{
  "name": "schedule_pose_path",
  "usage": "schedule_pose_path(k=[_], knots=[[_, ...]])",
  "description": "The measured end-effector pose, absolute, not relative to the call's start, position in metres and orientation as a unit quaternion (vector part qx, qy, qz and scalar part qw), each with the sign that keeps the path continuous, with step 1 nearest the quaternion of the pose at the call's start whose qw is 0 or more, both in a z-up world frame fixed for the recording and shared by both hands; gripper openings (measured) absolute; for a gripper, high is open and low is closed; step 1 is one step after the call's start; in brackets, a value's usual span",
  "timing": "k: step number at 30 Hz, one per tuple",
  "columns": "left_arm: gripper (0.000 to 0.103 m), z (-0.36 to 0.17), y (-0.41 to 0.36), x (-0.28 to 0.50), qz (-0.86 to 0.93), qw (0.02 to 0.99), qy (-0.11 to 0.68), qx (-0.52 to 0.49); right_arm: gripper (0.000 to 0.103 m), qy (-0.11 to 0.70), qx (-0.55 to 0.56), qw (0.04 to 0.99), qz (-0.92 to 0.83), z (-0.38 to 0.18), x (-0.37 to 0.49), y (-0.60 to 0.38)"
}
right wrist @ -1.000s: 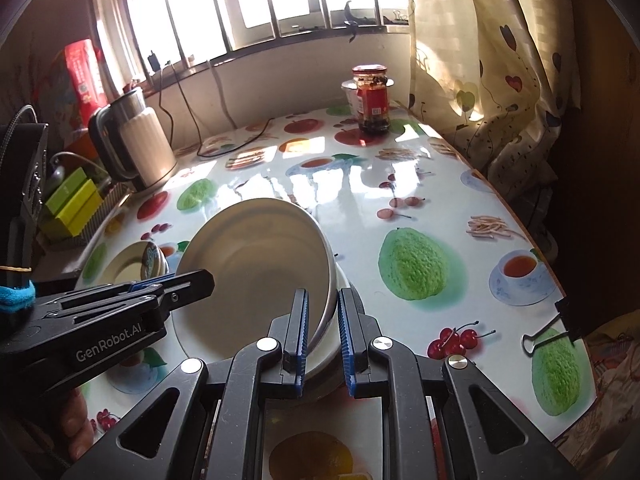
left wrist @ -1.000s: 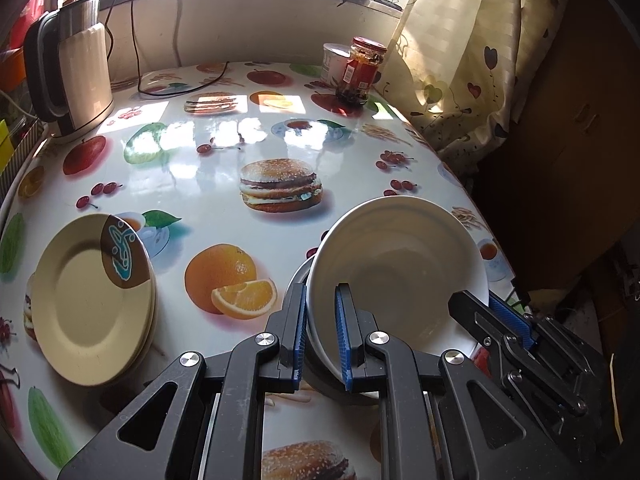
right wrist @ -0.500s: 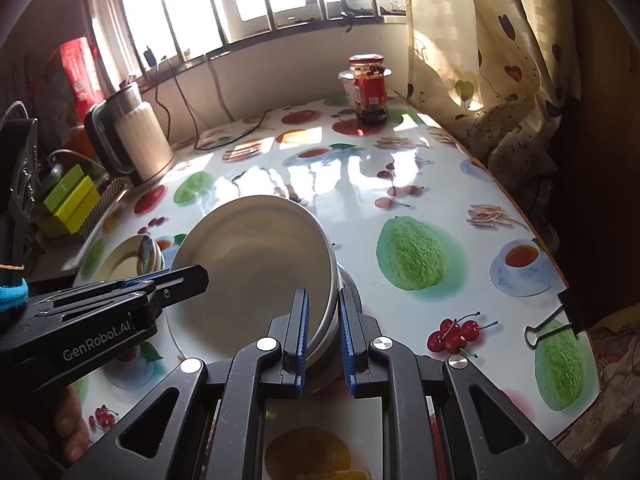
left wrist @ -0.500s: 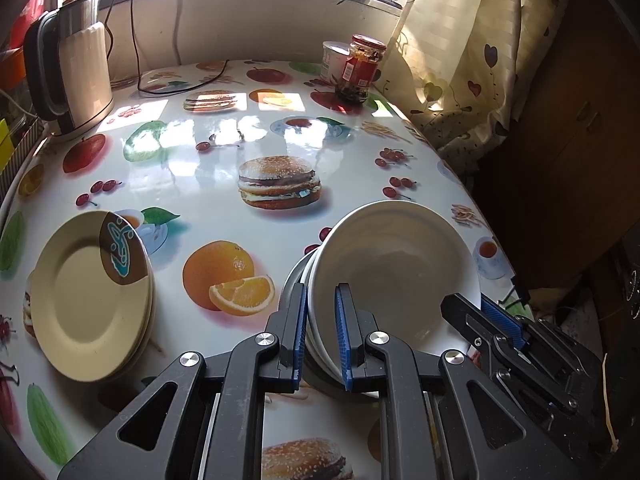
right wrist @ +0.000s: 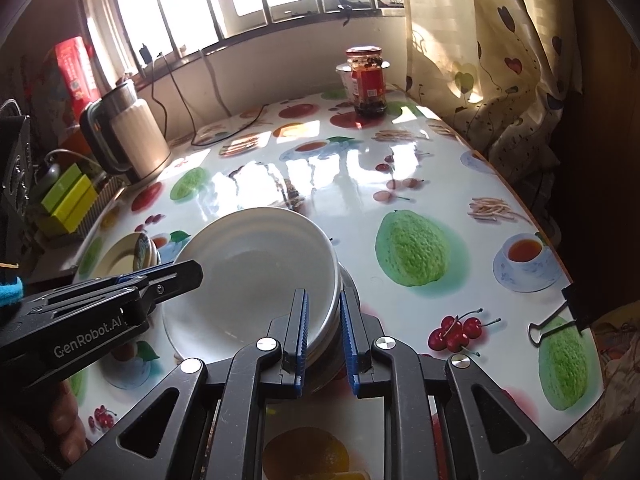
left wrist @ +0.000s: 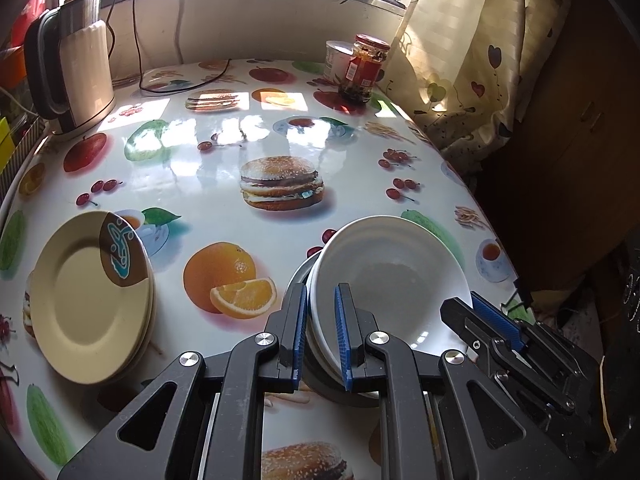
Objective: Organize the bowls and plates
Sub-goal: 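Lower the white bowl into the nested bowls and open both grippers, then close both grippers on the rim of the steel bowl stack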
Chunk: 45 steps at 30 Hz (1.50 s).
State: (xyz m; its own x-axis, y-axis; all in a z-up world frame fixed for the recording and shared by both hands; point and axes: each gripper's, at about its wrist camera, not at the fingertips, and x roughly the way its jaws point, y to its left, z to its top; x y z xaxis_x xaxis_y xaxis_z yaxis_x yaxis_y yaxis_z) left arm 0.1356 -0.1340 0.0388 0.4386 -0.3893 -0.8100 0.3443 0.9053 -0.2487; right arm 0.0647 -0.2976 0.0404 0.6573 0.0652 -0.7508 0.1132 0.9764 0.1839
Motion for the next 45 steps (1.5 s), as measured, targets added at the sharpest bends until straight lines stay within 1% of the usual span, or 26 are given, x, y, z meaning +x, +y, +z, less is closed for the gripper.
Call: schedule_pose_path(k=[4, 6, 8, 10, 11, 15, 17, 24, 27, 38, 45], knots=[[0.015, 0.038, -0.132, 0.136, -0.219, 0.848, 0.483, -0.029, 0.018, 0.412, 0.108, 0.905, -0.013, 0.04, 0.065, -0.299], [0.015, 0.038, -0.131, 0.136, -0.221, 0.848, 0.482, -0.029, 0.021, 0.412, 0.108, 0.905, -0.015, 0.04, 0.065, -0.299], [0.015, 0.039, -0.132, 0.135, -0.221, 0.851, 0.476, -0.023, 0.03, 0.412, 0.109, 0.905, -0.016, 0.04, 0.065, -0.3], [0.016, 0.038, -0.131, 0.135, -0.223, 0.85, 0.476, -0.023, 0.031, 0.41, 0.113, 0.905, -0.016, 0.041, 0.064, -0.302], [0.018, 0.037, -0.13, 0.135, -0.224, 0.849, 0.477, -0.025, 0.032, 0.409, 0.114, 0.905, -0.016, 0.041, 0.064, -0.303], [0.033, 0.039, -0.125, 0.131, -0.226, 0.855, 0.465, -0.031, 0.036, 0.402, 0.119, 0.908, -0.018, 0.043, 0.061, -0.305], [0.034, 0.039, -0.121, 0.13, -0.227, 0.856, 0.463, -0.033, 0.039, 0.399, 0.121, 0.909, -0.02, 0.044, 0.059, -0.307], [0.035, 0.037, -0.104, 0.125, -0.228, 0.858, 0.458, -0.048, 0.04, 0.388, 0.134, 0.911, -0.027, 0.043, 0.051, -0.314], [0.038, 0.038, -0.099, 0.122, -0.233, 0.859, 0.453, -0.055, 0.042, 0.381, 0.146, 0.912, -0.031, 0.044, 0.046, -0.32], [0.039, 0.045, -0.083, 0.115, -0.229, 0.87, 0.429, -0.079, 0.043, 0.375, 0.166, 0.91, -0.056, 0.042, 0.035, -0.338], [0.039, 0.028, -0.075, 0.116, -0.218, 0.862, 0.45, -0.089, 0.043, 0.385, 0.176, 0.904, -0.059, 0.031, 0.032, -0.346]])
